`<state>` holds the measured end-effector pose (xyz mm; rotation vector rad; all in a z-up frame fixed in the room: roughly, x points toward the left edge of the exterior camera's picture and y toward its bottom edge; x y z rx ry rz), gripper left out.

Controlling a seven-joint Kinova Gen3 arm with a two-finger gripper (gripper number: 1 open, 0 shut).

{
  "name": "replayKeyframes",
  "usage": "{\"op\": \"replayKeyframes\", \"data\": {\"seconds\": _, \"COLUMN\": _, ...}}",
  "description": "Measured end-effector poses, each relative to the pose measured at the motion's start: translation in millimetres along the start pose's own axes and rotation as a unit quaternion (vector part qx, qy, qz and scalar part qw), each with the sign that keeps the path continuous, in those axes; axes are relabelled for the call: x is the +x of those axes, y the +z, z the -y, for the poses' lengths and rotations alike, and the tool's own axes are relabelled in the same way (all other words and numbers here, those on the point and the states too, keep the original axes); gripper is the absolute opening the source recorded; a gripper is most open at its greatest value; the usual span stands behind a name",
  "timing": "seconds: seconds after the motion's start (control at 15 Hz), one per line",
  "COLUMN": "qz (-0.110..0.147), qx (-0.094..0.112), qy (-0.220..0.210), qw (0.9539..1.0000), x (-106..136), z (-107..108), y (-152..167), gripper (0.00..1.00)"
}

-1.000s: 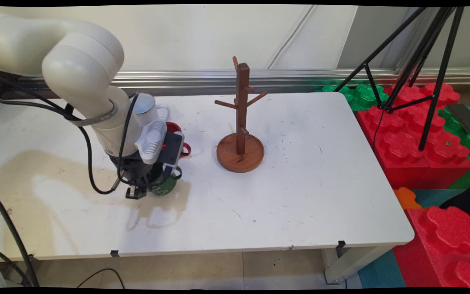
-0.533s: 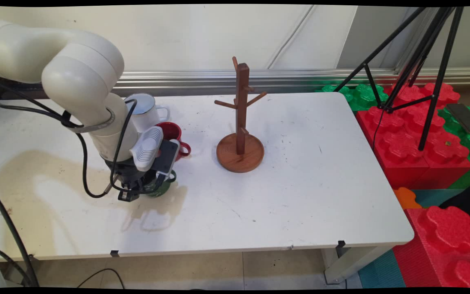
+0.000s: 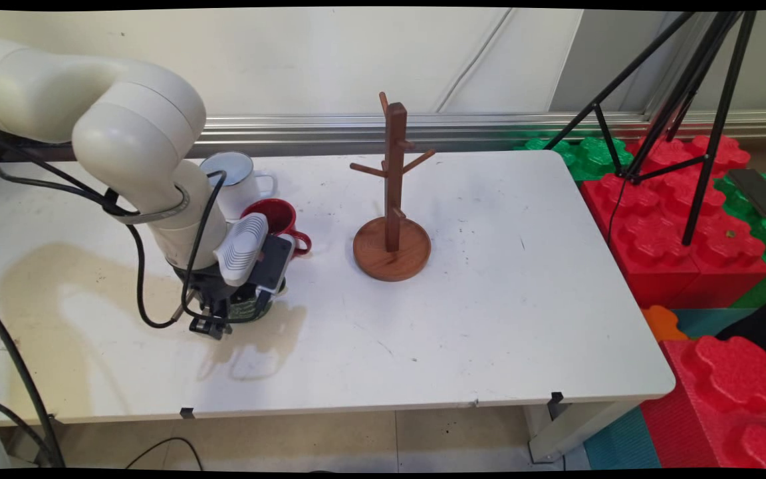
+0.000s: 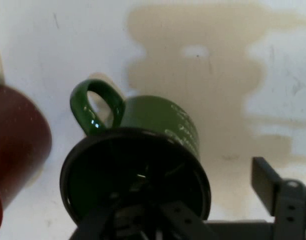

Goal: Place the picked object on the table

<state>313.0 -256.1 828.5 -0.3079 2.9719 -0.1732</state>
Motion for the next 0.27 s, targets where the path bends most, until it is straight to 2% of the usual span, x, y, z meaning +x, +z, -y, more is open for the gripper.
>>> {"op": "replayKeyframes", "data": {"seconds": 0.27, "qz": -0.007, "qx": 0.001, "qy": -0.002, "qw": 1.0000, "x": 0.3, "z": 0.1, "y": 1.0, "gripper": 1.00}}
